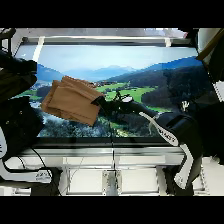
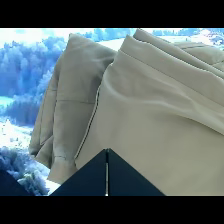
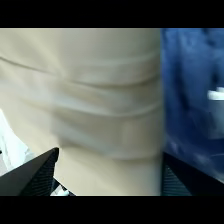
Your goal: Fold the clothes and pants, and hang the long-sleeved shirts on hangers.
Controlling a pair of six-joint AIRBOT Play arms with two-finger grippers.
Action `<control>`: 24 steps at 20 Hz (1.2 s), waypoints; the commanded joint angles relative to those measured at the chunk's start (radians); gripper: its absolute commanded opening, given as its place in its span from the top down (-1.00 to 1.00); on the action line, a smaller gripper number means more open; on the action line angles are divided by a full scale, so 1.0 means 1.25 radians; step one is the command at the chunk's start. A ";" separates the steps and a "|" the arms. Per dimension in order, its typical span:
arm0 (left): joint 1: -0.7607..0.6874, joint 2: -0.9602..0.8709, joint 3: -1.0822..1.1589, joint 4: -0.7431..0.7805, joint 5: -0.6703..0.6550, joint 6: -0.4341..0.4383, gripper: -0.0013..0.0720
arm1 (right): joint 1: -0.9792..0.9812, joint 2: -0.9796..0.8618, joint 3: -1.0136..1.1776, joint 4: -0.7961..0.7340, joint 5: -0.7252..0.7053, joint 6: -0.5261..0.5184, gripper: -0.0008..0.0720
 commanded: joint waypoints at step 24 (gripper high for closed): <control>0.000 0.047 0.001 0.000 -0.009 0.007 0.94 | -0.481 0.124 0.283 -0.514 0.492 0.042 0.90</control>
